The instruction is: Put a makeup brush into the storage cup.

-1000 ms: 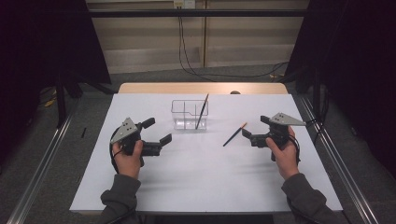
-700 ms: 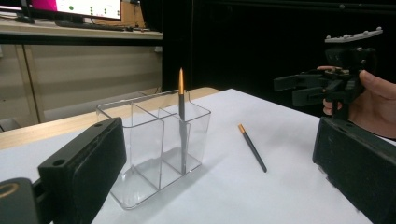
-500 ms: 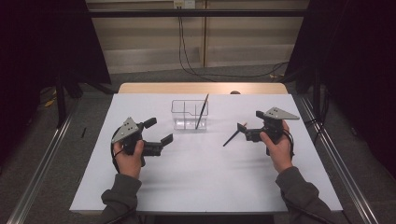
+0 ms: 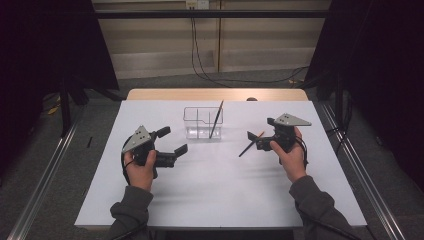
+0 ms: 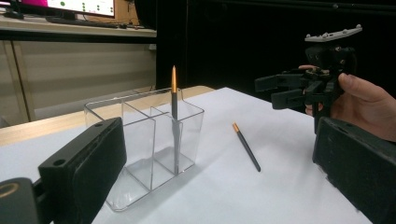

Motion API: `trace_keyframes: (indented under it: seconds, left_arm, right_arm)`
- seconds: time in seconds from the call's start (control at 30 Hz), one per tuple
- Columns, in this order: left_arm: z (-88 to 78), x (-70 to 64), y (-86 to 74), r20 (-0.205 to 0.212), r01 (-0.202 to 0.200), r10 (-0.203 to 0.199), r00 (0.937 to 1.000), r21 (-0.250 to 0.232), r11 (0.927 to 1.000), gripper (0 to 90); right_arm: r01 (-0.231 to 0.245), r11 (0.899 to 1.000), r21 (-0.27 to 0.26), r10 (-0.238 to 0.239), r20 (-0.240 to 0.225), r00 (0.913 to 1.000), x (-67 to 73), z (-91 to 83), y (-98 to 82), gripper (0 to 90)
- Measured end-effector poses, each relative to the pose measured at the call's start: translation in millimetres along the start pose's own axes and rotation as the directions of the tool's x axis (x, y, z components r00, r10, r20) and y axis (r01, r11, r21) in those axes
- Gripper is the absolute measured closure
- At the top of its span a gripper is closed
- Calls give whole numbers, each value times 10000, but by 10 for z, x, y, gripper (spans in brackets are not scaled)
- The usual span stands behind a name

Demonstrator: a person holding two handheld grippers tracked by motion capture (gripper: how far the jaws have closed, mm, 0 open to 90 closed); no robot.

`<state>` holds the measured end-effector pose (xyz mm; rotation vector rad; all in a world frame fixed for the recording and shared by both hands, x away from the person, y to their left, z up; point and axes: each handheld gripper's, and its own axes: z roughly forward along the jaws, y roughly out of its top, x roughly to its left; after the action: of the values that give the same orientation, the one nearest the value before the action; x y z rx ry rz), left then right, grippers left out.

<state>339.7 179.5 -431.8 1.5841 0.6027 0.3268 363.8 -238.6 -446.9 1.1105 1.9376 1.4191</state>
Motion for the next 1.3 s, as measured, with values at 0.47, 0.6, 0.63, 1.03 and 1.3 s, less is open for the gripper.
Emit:
trace_keyframes:
  seconds: [0.47, 0.6, 0.63, 1.03, 1.3]
  left_arm:
    - [-4, 17, -16, 31, 93, -93, 10000, 19, 10000, 28]
    - [2, 14, -22, 54, 92, -93, 9999, 71, 9999, 28]
    - [5, 10, -24, -20, 103, -103, 9999, 59, 9999, 28]
    - [16, 2, -20, 41, 121, -122, 9999, 93, 9999, 29]
    - [15, 7, -18, 45, 64, -64, 10000, 156, 9999, 29]
  right_arm:
    - [-8, 9987, 519, -10, 344, 9994, 21, 100, 29, 8]
    - [-62, 9979, 640, 37, 384, 9993, 19, 115, 25, 10]
    - [-69, 9976, 691, 40, 426, 9991, 19, 119, 24, 9]
    - [-460, 9891, 1396, 374, 634, 9973, 15, 172, -20, 18]
    - [-836, 9769, 1966, 673, 880, 9938, 12, 201, -14, 34]
